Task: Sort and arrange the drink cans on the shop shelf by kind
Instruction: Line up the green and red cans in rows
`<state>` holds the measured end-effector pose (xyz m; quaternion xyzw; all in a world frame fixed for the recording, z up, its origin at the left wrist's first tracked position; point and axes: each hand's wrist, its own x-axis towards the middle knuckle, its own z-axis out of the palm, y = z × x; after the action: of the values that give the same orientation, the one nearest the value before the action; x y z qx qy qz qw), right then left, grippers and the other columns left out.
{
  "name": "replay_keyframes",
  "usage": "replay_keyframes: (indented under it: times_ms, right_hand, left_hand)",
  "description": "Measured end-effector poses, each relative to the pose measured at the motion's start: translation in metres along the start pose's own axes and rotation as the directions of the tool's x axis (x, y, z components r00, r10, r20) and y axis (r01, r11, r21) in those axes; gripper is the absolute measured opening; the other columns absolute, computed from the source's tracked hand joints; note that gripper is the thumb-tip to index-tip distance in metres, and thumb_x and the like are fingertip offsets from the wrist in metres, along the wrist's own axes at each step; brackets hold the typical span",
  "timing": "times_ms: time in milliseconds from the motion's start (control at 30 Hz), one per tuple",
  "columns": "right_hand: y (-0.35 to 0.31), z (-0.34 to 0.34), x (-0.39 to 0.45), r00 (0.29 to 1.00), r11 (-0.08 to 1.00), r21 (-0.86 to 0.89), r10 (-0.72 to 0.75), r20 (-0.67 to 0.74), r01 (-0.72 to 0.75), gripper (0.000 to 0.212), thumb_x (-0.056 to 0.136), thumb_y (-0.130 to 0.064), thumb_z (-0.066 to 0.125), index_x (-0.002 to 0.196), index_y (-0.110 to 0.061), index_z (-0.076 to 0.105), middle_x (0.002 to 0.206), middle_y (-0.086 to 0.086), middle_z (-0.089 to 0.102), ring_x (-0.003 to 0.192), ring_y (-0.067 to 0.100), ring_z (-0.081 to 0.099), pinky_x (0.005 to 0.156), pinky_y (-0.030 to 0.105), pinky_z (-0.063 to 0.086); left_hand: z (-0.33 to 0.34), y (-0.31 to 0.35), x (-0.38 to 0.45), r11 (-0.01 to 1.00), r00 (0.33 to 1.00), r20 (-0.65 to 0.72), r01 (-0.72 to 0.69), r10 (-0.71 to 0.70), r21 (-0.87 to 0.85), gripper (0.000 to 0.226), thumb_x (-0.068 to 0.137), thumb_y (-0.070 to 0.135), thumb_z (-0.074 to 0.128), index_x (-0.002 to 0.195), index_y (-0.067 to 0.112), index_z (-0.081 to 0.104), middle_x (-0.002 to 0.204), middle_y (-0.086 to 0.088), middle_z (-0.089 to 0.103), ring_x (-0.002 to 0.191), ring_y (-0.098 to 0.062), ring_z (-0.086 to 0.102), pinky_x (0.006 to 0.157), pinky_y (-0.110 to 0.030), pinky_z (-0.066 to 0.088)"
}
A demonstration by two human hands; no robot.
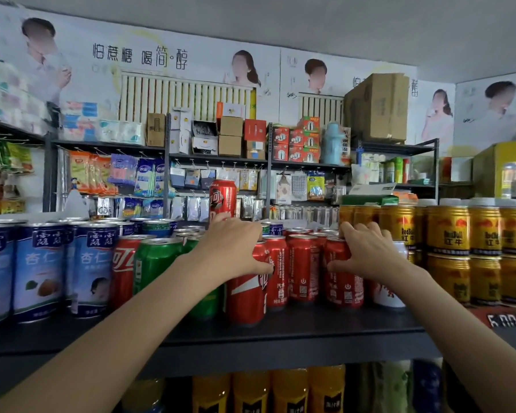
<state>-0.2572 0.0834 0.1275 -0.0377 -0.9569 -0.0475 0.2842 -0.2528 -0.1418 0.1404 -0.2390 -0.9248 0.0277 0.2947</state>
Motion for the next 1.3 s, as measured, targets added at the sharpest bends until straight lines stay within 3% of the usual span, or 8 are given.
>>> replay_keyframes:
  times_ms: [100,400,633,800,967,1067,1167,1300]
  right_hand:
    - [0.003,-0.002,0.004,1.0,0.999,-0.049,-0.014,0.016,0.015,0.071,0.076,-0.06,0.061,0.128,-0.017,0.038,0.13,0.003,0.049,0.127,0.025,0.034,0.104,0.043,0.029]
    - [0.004,-0.004,0.008,0.997,0.999,0.01,-0.043,0.07,0.042,0.075,0.079,-0.059,0.06,0.136,-0.02,0.033,0.136,0.002,0.044,0.13,0.024,0.032,0.108,0.047,0.022]
    - [0.002,-0.008,0.023,0.979,0.982,0.128,-0.157,0.131,0.14,0.035,0.097,-0.037,0.041,0.126,-0.022,0.053,0.132,-0.003,0.052,0.124,0.015,0.045,0.114,0.049,0.009]
    - [0.008,-0.009,0.034,0.965,0.98,0.13,-0.175,0.194,0.151,0.035,0.097,-0.037,0.041,0.126,-0.022,0.054,0.128,-0.003,0.054,0.126,0.017,0.044,0.113,0.051,0.009]
    - [0.017,-0.011,0.057,0.956,0.957,0.22,-0.23,0.181,0.188,0.033,0.095,-0.039,0.045,0.12,-0.023,0.06,0.123,-0.005,0.06,0.118,0.018,0.051,0.11,0.052,0.026]
    - [0.021,-0.014,0.079,0.965,0.935,0.281,-0.249,0.077,0.218,0.024,0.093,-0.026,0.053,0.112,-0.019,0.065,0.114,-0.002,0.064,0.108,0.017,0.057,0.105,0.05,0.035]
    - [0.02,-0.014,0.104,0.956,0.915,0.322,-0.282,0.082,0.243,0.021,0.089,-0.016,0.059,0.109,-0.012,0.067,0.114,0.003,0.065,0.103,0.018,0.06,0.099,0.039,0.044]
    - [0.015,-0.008,0.132,0.903,0.921,0.284,-0.343,0.258,0.268,0.029,0.085,-0.024,0.066,0.111,-0.011,0.065,0.119,0.002,0.062,0.11,0.019,0.057,0.099,0.034,0.044]
  left_hand:
    - [-0.004,-0.001,0.001,1.0,1.0,0.006,-0.023,0.023,0.016,0.056,0.075,0.059,0.061,0.111,0.017,0.054,0.105,0.004,0.061,0.101,-0.016,0.052,0.093,-0.028,0.027]
    - [-0.013,0.0,0.011,0.999,0.997,0.067,-0.032,0.03,0.033,0.056,0.074,0.061,0.061,0.105,0.015,0.059,0.098,0.003,0.064,0.095,-0.018,0.057,0.091,-0.03,0.03]
    - [-0.014,0.007,0.036,0.996,0.993,0.093,-0.07,0.075,-0.057,0.051,0.088,0.051,0.049,0.127,0.018,0.051,0.119,0.006,0.059,0.107,-0.014,0.054,0.109,-0.038,0.023]
    - [-0.017,0.013,0.059,0.99,0.984,0.135,-0.103,0.115,-0.092,0.036,0.096,0.027,0.041,0.13,0.019,0.052,0.135,0.004,0.051,0.123,-0.015,0.047,0.11,-0.036,0.025]
    - [-0.022,0.014,0.08,0.993,0.981,0.162,-0.097,0.107,-0.066,0.036,0.097,0.019,0.04,0.131,0.02,0.05,0.124,0.002,0.058,0.082,-0.007,0.047,0.083,-0.023,0.04]
    - [-0.016,0.015,0.096,0.992,0.973,0.2,-0.103,0.116,-0.075,0.037,0.097,0.016,0.041,0.134,0.022,0.048,0.131,0.003,0.054,0.088,-0.01,0.052,0.075,-0.019,0.037]
    - [-0.006,0.014,0.113,0.992,0.955,0.271,-0.11,0.122,-0.06,0.04,0.097,0.016,0.041,0.136,0.026,0.044,0.142,0.003,0.043,0.123,-0.018,0.046,0.098,-0.027,0.038]
    - [0.003,0.011,0.131,0.99,0.913,0.383,-0.111,0.138,-0.09,0.04,0.097,0.021,0.043,0.136,0.027,0.043,0.145,0.001,0.038,0.131,-0.018,0.037,0.111,-0.041,0.028]
